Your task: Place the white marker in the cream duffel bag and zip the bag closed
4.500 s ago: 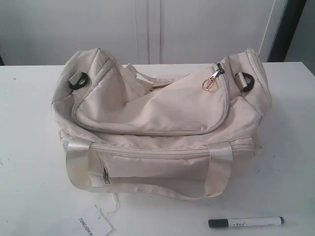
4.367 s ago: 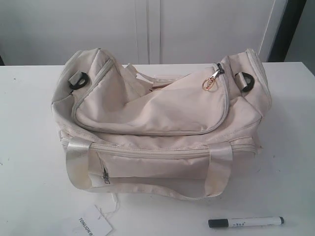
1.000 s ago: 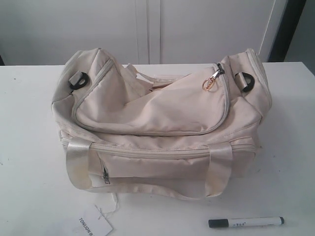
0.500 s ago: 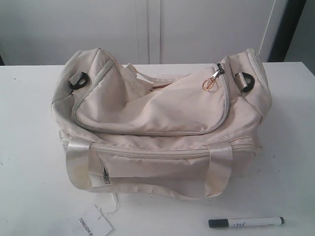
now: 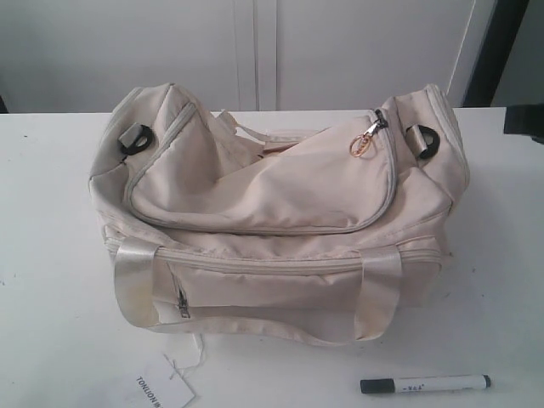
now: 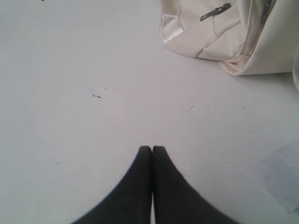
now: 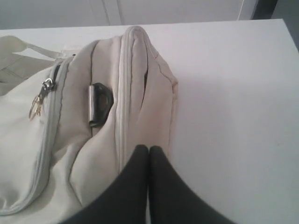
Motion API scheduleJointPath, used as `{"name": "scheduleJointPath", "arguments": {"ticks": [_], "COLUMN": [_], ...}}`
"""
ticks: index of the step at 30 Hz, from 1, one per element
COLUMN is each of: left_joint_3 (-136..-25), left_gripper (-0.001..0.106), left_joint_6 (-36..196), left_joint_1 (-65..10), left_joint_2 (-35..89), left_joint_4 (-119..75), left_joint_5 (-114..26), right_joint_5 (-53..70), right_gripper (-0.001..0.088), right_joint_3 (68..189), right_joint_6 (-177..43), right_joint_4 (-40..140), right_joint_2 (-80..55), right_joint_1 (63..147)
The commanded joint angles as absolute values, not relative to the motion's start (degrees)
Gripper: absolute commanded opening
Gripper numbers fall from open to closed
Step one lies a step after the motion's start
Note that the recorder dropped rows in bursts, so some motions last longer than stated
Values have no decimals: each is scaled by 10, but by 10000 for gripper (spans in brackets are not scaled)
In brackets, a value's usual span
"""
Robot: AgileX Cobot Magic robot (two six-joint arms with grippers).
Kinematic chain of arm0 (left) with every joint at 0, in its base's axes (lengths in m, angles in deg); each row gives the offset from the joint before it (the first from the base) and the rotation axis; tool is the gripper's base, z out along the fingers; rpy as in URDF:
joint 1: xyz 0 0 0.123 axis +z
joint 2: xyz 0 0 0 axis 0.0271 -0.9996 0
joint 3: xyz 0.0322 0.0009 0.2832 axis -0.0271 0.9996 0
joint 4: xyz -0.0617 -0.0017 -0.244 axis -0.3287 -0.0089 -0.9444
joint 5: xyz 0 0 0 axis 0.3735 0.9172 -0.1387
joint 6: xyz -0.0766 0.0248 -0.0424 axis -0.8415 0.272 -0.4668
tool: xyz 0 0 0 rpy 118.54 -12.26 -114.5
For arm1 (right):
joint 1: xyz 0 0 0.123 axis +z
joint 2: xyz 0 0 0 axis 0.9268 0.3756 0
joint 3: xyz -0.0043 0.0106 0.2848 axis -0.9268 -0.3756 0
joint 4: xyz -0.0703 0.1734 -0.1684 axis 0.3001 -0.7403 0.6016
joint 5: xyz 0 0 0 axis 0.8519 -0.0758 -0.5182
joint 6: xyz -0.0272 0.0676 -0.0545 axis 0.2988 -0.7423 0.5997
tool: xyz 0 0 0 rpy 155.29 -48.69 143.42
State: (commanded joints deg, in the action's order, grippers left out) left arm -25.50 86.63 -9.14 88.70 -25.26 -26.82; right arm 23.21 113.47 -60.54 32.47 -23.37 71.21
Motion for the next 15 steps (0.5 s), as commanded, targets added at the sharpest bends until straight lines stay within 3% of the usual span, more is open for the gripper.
{"name": "scheduleJointPath", "arguments": {"ticks": [9,15], "left_joint_3": [-255,-255], "left_gripper": [0,0], "left_joint_6": [866,866], "left_joint_1": [-91,-91], "left_joint_2": [887,887], "left_joint_4": [-253,-253], "left_joint_5": [-268,-268], "right_joint_5": [222,307], "right_gripper": [0,0], "right_joint_3": [1157,1261], "right_joint_6": [-611,-605], "right_joint_4": [301,300], "right_joint_2": [-222,-128], "right_joint_1": [712,712]}}
